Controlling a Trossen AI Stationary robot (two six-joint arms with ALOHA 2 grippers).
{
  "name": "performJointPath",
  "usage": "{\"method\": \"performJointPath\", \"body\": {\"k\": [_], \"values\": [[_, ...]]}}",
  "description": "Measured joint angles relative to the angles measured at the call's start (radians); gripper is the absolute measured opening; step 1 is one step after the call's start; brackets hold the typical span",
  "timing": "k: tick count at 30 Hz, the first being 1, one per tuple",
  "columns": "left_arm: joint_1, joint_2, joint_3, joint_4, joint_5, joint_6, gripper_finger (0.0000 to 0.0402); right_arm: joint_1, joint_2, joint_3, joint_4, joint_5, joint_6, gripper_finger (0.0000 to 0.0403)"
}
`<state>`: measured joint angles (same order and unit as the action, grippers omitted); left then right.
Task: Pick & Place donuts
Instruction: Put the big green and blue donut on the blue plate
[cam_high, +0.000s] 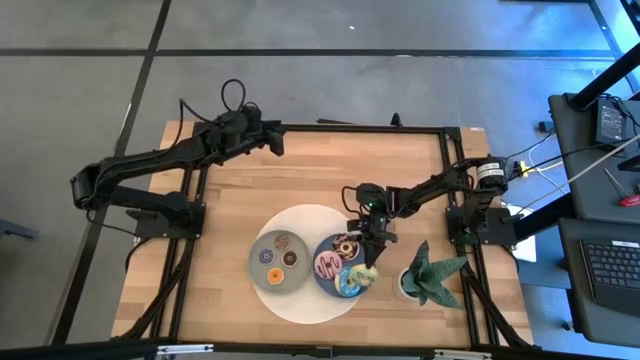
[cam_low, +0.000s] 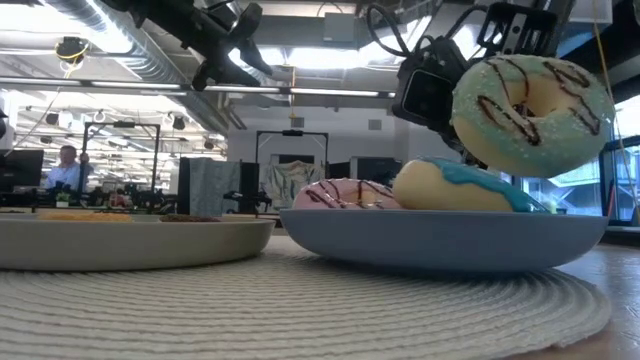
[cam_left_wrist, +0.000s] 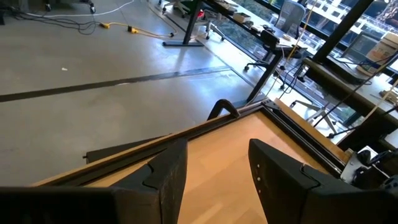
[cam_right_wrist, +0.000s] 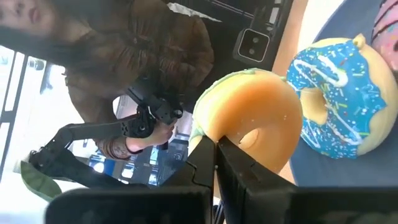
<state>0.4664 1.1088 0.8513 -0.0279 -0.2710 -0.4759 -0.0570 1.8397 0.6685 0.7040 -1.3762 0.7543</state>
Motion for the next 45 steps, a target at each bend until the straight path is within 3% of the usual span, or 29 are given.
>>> {"method": "performJointPath", "body": {"k": [11, 22, 31, 45], "values": [[0.0, 0.0, 0.0, -0.001, 0.001, 0.026, 0.0168, 0.016, -0.014, 0.0, 0.001, 0.047, 0.077, 0.0005], [0.0, 0.0, 0.0, -0.057, 0.003, 0.026, 0.0168, 0.019, -0.014, 0.0, -0.102, 0.102, -0.076, 0.0008], [0.0, 0.0, 0.0, -0.059, 0.003, 0.026, 0.0168, 0.018, -0.015, 0.0, -0.093, 0.081, -0.049, 0.0016], [0.0, 0.0, 0.0, -0.059, 0.003, 0.026, 0.0168, 0.01, -0.014, 0.02, -0.097, 0.071, -0.016, 0.0129]]}}
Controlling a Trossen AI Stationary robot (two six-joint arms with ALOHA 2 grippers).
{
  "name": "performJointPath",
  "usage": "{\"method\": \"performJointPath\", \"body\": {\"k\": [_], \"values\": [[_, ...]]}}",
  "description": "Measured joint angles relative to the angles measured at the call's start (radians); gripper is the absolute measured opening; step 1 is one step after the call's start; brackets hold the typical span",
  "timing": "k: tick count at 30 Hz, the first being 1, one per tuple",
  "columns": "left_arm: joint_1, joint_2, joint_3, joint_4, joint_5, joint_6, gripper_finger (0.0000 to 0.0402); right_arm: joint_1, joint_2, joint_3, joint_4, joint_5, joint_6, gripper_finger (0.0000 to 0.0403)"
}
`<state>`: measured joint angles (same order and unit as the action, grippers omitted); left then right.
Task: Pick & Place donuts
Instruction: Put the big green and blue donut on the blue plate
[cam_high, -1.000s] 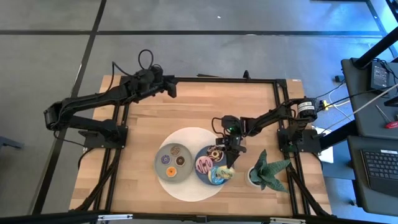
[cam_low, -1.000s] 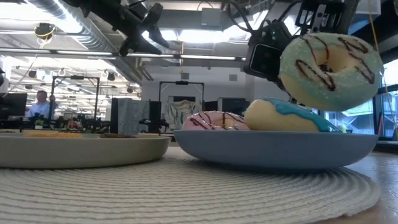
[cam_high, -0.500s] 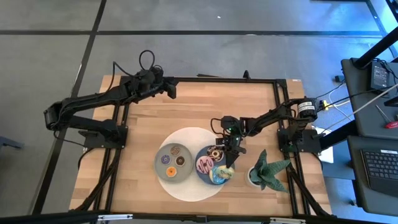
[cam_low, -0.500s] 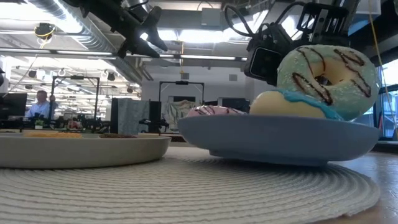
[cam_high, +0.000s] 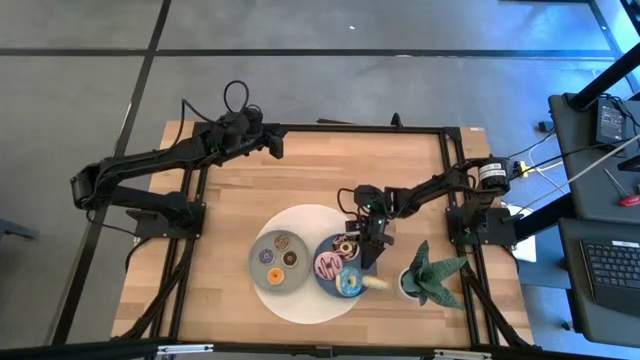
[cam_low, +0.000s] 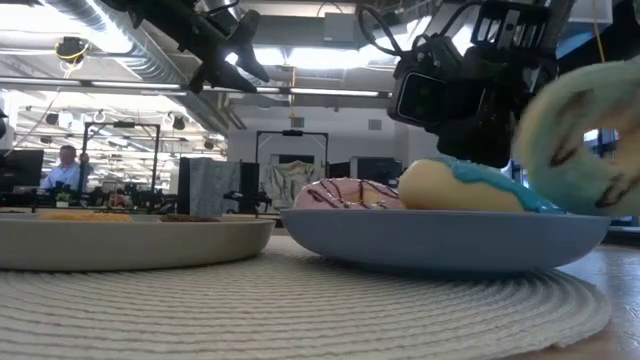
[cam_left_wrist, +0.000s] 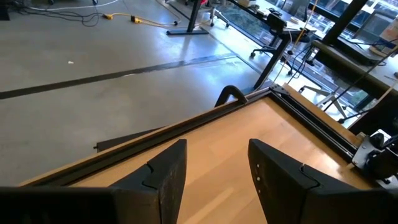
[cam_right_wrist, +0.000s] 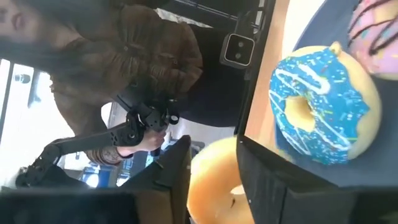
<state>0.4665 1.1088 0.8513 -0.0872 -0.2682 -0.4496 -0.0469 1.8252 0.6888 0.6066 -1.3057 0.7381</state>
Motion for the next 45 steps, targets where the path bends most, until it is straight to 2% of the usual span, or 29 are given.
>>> {"method": "performJointPath", "body": {"k": [8, 14, 21, 34, 39, 42, 45], "values": [[0.0, 0.0, 0.0, 0.0, -0.001, 0.028, 0.0168, -0.037, -0.005, 0.0, 0.003, 0.004, 0.042, 0.0145], [0.0, 0.0, 0.0, -0.016, 0.0, 0.062, 0.0167, -0.088, -0.064, 0.0, 0.002, 0.082, 0.041, 0.0146], [0.0, 0.0, 0.0, -0.078, 0.0, 0.061, 0.0167, -0.103, -0.093, 0.001, -0.011, 0.233, 0.016, 0.0146], [0.0, 0.0, 0.0, -0.128, 0.001, 0.025, 0.0167, -0.146, -0.105, 0.001, -0.01, 0.257, -0.044, 0.0146], [-0.002, 0.0, 0.0, -0.128, 0.015, 0.039, 0.0168, -0.162, -0.2, 0.001, -0.023, 0.37, -0.146, 0.0146], [-0.018, 0.0, 0.0, -0.126, 0.059, 0.12, 0.0167, -0.161, -0.286, 0.033, -0.192, 0.474, -0.263, 0.0146], [-0.047, 0.0, 0.0, -0.125, 0.085, 0.154, 0.0168, -0.144, -0.352, 0.142, -0.562, 0.624, -0.45, 0.0146]]}}
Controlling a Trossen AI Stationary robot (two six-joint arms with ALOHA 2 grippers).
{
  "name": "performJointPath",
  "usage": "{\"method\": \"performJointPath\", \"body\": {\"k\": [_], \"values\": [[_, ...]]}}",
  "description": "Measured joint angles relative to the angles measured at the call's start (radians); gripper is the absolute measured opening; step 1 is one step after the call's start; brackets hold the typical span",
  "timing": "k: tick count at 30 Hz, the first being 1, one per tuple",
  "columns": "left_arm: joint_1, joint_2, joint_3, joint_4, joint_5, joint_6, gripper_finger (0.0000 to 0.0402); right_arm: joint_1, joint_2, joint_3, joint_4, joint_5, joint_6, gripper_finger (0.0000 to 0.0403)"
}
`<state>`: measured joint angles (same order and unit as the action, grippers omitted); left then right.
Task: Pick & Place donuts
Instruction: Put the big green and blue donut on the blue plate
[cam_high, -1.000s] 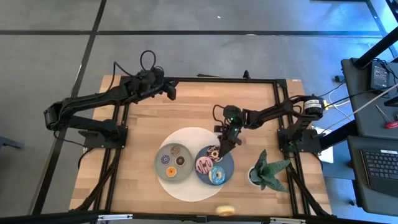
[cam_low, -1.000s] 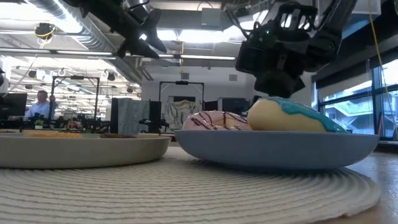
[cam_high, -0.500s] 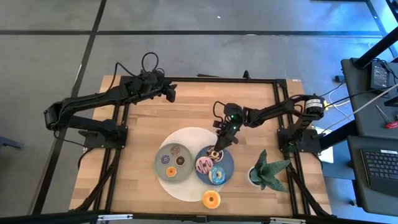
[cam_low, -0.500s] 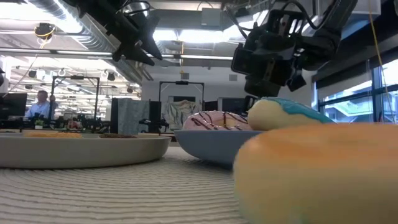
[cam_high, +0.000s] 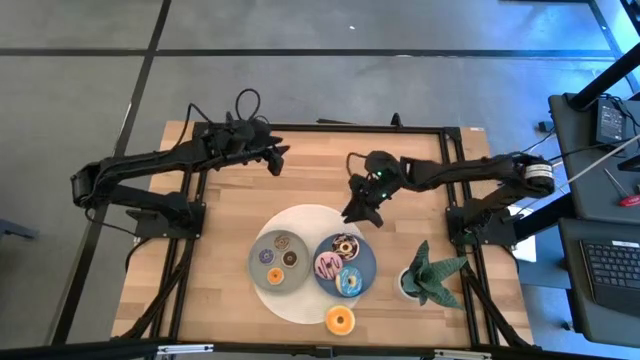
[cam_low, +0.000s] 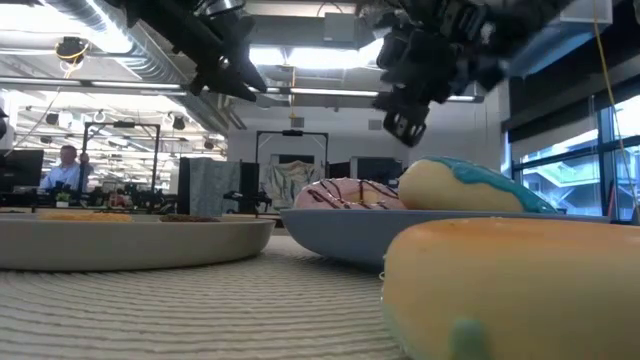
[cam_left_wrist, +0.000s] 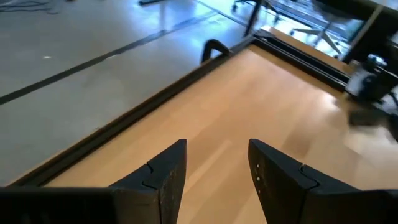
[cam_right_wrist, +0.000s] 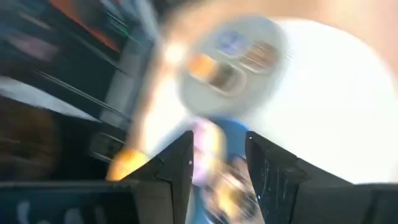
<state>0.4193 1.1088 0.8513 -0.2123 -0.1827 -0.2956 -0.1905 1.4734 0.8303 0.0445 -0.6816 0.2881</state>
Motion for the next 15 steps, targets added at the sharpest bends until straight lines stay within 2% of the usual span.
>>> {"method": "performJointPath", "body": {"k": [3, 5, 7, 11, 15], "values": [[-0.037, 0.0, 0.0, 0.0, 0.022, 0.003, 0.0168, 0.044, -0.022, 0.152, -0.357, 0.202, -0.174, 0.0145], [-0.072, 0.0, 0.0, -0.002, 0.051, 0.015, 0.0167, 0.076, -0.022, 0.243, -0.516, 0.287, -0.234, 0.0146], [-0.113, 0.0, 0.0, -0.006, 0.085, 0.034, 0.0167, 0.113, -0.022, 0.312, -0.58, 0.312, -0.263, 0.0146], [-0.212, 0.0, 0.0, -0.031, 0.108, 0.035, 0.0168, 0.207, -0.022, 0.416, -0.599, 0.341, -0.236, 0.0146], [-0.331, 0.0, 0.0, -0.089, 0.107, -0.019, 0.0167, 0.351, 0.005, 0.512, -0.62, 0.492, -0.213, 0.0146]]}}
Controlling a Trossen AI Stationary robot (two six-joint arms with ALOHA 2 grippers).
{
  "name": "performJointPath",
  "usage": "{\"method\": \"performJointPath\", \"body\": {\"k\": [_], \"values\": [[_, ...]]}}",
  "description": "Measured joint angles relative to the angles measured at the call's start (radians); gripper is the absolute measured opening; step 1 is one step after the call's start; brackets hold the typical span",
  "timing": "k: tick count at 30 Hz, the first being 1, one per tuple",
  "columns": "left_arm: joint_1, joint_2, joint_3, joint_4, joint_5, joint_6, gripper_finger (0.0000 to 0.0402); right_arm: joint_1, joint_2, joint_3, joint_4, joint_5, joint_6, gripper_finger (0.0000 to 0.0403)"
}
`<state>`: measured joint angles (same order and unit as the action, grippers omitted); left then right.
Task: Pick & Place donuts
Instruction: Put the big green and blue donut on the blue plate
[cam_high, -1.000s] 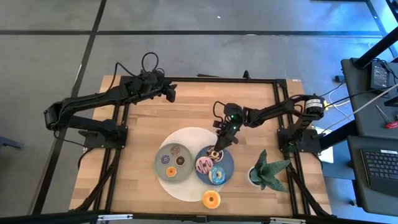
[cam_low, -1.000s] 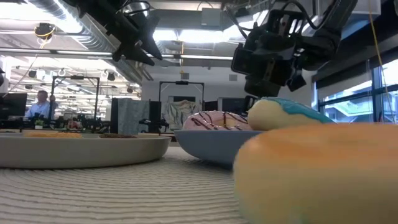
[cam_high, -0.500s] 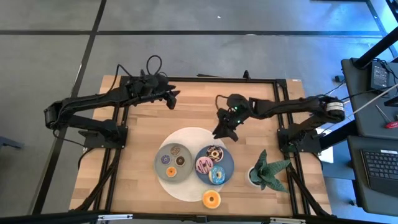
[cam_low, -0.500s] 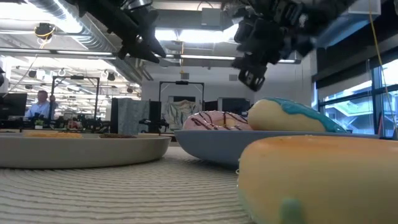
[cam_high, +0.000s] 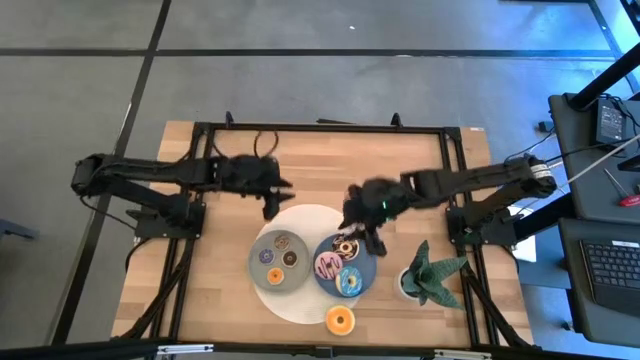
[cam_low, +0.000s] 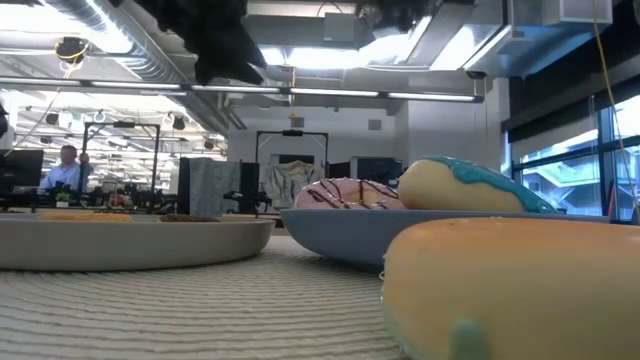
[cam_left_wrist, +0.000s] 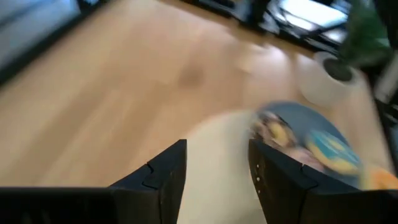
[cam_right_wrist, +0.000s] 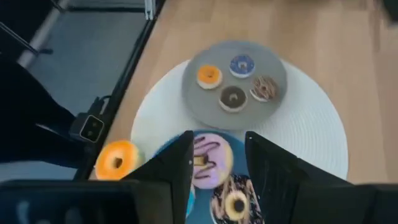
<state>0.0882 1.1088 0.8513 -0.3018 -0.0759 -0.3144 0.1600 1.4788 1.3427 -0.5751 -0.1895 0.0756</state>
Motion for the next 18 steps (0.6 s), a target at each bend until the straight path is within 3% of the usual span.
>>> {"method": "performJointPath", "body": {"k": [5, 13, 18], "values": [[-0.201, 0.0, 0.0, -0.01, -0.014, -0.073, 0.0168, 0.186, 0.113, 0.144, -0.018, 0.145, 0.063, 0.0145], [-0.446, 0.0, 0.0, -0.01, -0.261, -0.155, 0.0168, 0.343, 0.378, 0.285, -0.101, 0.138, 0.179, 0.0146], [-0.517, 0.0, 0.0, -0.012, -0.323, -0.194, 0.0168, 0.376, 0.503, 0.295, -0.138, 0.12, 0.186, 0.0145]]}}
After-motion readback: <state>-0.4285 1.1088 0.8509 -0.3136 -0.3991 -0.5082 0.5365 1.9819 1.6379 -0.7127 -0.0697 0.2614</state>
